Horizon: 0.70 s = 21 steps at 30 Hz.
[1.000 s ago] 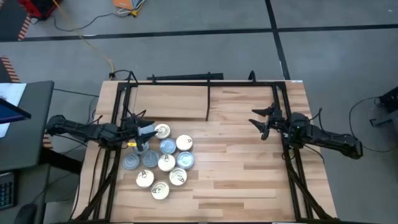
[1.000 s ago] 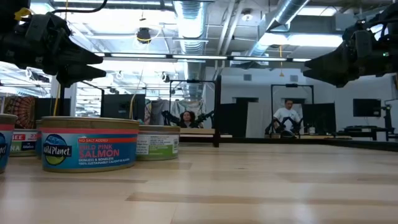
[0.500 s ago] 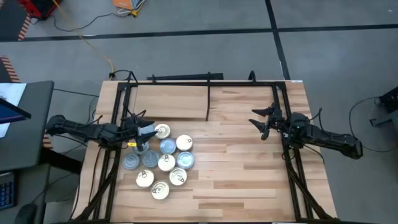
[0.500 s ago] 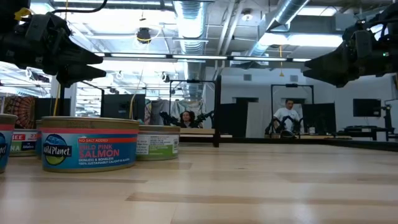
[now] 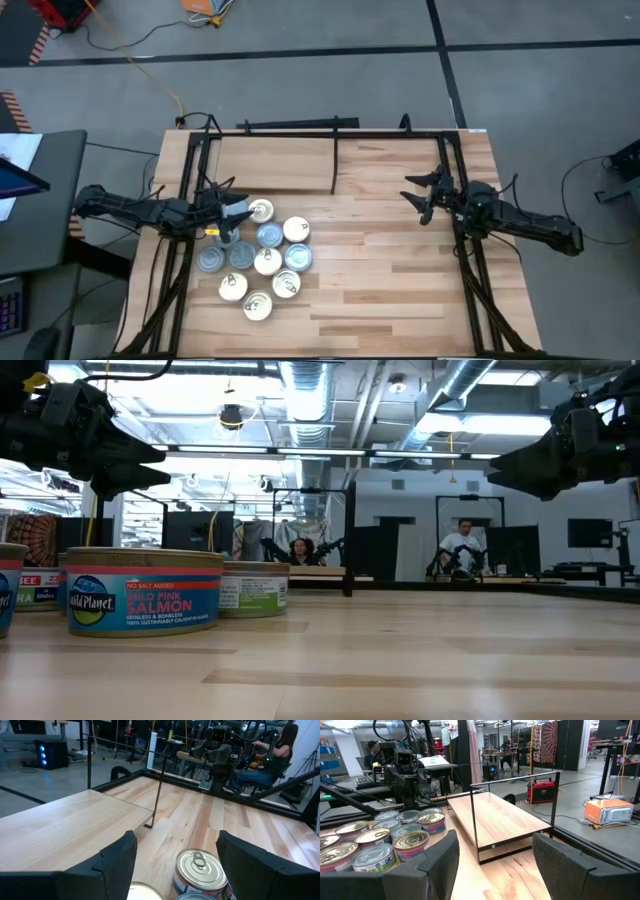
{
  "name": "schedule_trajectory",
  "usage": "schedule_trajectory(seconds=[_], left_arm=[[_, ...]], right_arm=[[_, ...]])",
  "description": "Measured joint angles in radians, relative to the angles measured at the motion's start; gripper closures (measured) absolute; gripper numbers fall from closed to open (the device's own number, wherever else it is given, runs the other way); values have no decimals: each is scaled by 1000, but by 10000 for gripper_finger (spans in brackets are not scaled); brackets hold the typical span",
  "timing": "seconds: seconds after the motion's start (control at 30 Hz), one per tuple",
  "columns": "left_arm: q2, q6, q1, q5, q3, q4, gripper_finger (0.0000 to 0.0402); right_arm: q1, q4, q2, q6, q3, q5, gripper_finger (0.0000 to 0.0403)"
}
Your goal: Stack canned seafood by type on shelf
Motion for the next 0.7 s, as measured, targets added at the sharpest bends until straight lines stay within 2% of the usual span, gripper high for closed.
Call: schedule_trajectory(seconds=[0.07, 0.13, 0.2, 0.27, 0.4, 0.57, 0.7], left_arm=[[0, -22, 0, 1, 0, 4, 138], [0, -119, -1, 6, 0, 5, 138], [0, -262, -1, 57, 0, 4, 138], [0, -339, -1, 113, 0, 5, 138], [0, -337, -1, 129, 0, 5, 138], [0, -341, -1, 50, 0, 3, 138], [0, -358, -1, 21, 0, 3, 138]], right_arm=[[0, 1, 0, 0, 0, 0, 127], [0, 14, 0, 57, 0, 0, 127], [1, 34, 0, 159, 0, 0, 127], [-3, 91, 0, 171, 0, 5, 127], [-7, 199, 0, 227, 0, 8, 127], [-7, 238, 0, 337, 0, 8, 127], [-3, 235, 0, 348, 0, 8, 127]])
